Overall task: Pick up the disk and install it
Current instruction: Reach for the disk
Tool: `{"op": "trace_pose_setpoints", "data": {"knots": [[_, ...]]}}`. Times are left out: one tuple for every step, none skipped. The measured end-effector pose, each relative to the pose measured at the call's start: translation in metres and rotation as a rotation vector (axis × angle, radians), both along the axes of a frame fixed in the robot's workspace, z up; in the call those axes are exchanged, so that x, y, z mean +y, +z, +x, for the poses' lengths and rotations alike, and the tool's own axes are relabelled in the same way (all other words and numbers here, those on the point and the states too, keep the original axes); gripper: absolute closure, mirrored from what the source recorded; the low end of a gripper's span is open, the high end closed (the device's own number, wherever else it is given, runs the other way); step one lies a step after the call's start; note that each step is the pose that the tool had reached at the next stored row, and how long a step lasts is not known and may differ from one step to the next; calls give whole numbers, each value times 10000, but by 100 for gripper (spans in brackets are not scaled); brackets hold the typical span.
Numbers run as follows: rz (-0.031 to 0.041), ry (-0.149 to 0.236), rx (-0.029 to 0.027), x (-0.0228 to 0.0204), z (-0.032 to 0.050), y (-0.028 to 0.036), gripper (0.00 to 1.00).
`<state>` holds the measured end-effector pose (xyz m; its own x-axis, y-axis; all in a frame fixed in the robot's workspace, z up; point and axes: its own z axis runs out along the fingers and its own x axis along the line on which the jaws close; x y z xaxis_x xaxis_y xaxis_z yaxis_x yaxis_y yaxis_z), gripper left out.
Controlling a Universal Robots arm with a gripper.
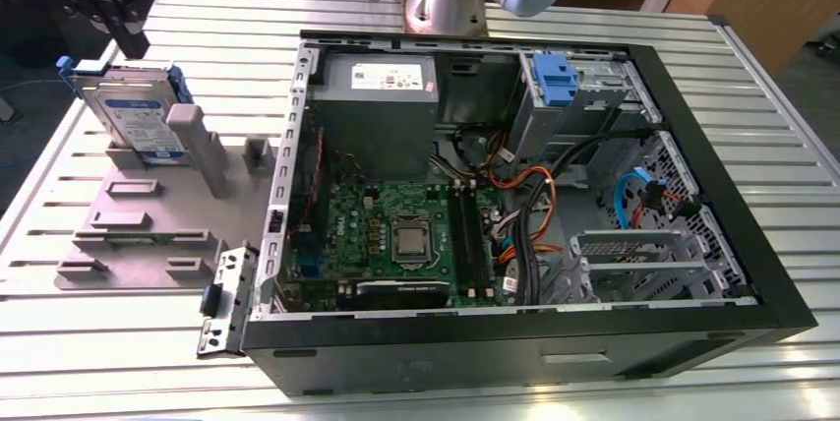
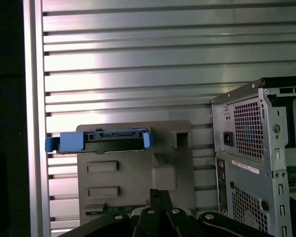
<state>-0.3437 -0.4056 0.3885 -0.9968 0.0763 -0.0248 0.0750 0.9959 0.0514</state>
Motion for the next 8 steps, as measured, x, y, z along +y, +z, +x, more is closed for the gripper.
{"op": "trace_pose_setpoints", "data": {"knots": [[0, -1, 0, 0, -15, -2, 89], [0, -1, 0, 1, -29, -5, 89], [0, -1, 0, 1, -43, -9, 89], [0, -1, 0, 2, -60, -15, 89], [0, -1, 1, 3, -73, -21, 89], [1, -1, 0, 5, -86, -29, 89], [1, -1, -2, 7, -99, -37, 89], [2, -1, -3, 8, -109, -45, 89]]}}
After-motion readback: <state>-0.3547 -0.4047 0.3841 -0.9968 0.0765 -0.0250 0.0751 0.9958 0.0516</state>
